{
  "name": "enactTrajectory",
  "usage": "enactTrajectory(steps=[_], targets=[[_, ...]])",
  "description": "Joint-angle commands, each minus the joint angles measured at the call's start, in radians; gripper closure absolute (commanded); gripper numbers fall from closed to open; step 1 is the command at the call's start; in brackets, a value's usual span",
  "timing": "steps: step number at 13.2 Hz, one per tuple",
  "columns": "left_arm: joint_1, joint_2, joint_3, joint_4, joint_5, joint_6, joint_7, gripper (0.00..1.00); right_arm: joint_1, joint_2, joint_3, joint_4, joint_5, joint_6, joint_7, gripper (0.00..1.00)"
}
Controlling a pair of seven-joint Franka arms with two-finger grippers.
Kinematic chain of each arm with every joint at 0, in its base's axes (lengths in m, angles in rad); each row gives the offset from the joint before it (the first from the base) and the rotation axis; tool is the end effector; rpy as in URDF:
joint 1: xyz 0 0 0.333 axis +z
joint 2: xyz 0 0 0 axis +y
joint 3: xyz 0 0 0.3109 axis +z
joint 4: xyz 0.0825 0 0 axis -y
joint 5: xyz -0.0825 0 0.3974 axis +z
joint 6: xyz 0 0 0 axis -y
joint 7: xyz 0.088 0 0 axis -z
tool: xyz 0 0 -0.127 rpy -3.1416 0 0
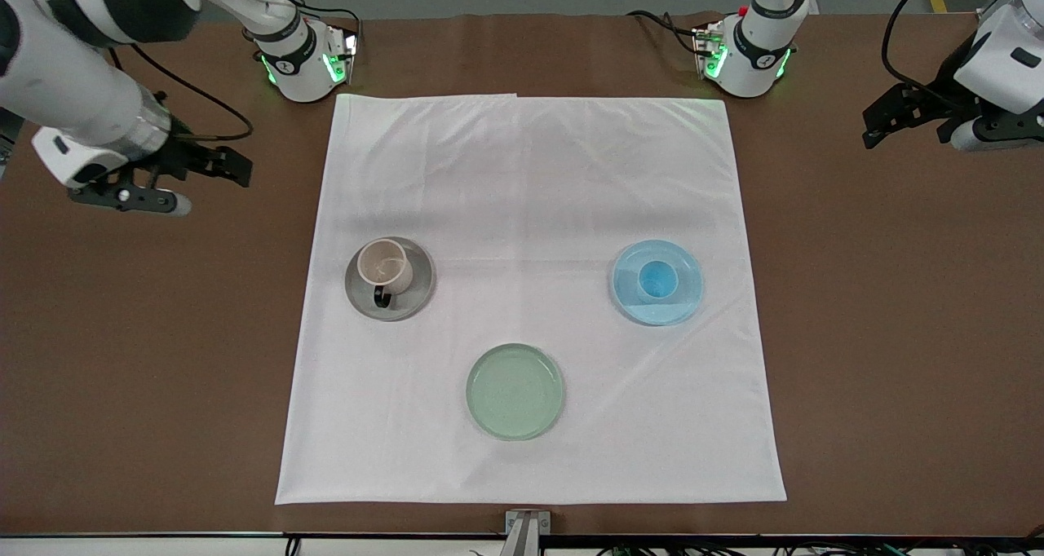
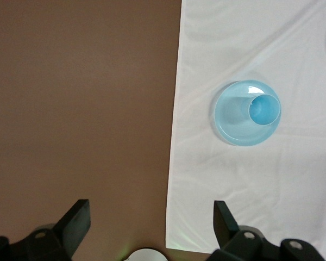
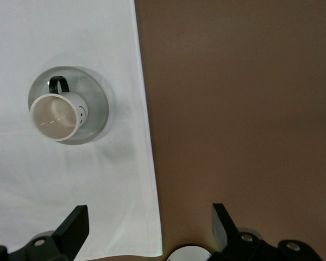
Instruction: Place blue cup in blue plate and white mug in gray plate
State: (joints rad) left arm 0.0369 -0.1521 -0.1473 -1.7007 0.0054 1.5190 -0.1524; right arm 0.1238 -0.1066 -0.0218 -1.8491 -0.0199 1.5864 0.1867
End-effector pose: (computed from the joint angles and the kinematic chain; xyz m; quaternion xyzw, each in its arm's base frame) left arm 0.5109 -0.0613 0.6137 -0.9995 -0.0221 0.0137 0.0157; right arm 0.5194 0.0503 0.5252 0.9961 -0.0411 -0.0759 0.0199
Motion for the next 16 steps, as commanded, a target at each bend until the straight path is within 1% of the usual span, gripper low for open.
enactTrajectory(steps=[1,3,4,7,9,14,16], targets=[[-0.002,0.017,0.003,0.032,-0.015,-0.002,0.013,0.0,-0.114,-0.044,0.016,-0.035,0.003,0.017,-0.163,0.0],[0.0,0.017,0.003,0.033,-0.012,-0.002,0.013,0.0,-0.147,-0.048,0.013,-0.027,0.003,0.024,-0.197,0.0],[0.004,0.017,0.003,0.035,-0.01,-0.002,0.013,0.0,-0.15,-0.047,0.005,-0.003,0.003,0.024,-0.201,0.0],[0.008,0.023,0.009,0.055,-0.008,-0.002,0.008,0.0,-0.15,-0.036,0.0,0.112,0.003,0.01,-0.197,0.0],[0.008,0.023,0.012,0.059,-0.008,-0.002,0.007,0.0,-0.151,-0.03,0.0,0.166,0.002,0.012,-0.194,0.0],[0.009,0.023,0.012,0.058,-0.007,-0.011,0.008,0.0,-0.173,0.05,0.002,0.327,0.009,0.012,-0.197,0.0],[0.008,0.025,0.012,0.058,-0.008,-0.011,0.008,0.0,-0.173,0.105,0.002,0.413,0.014,-0.032,-0.197,0.0]])
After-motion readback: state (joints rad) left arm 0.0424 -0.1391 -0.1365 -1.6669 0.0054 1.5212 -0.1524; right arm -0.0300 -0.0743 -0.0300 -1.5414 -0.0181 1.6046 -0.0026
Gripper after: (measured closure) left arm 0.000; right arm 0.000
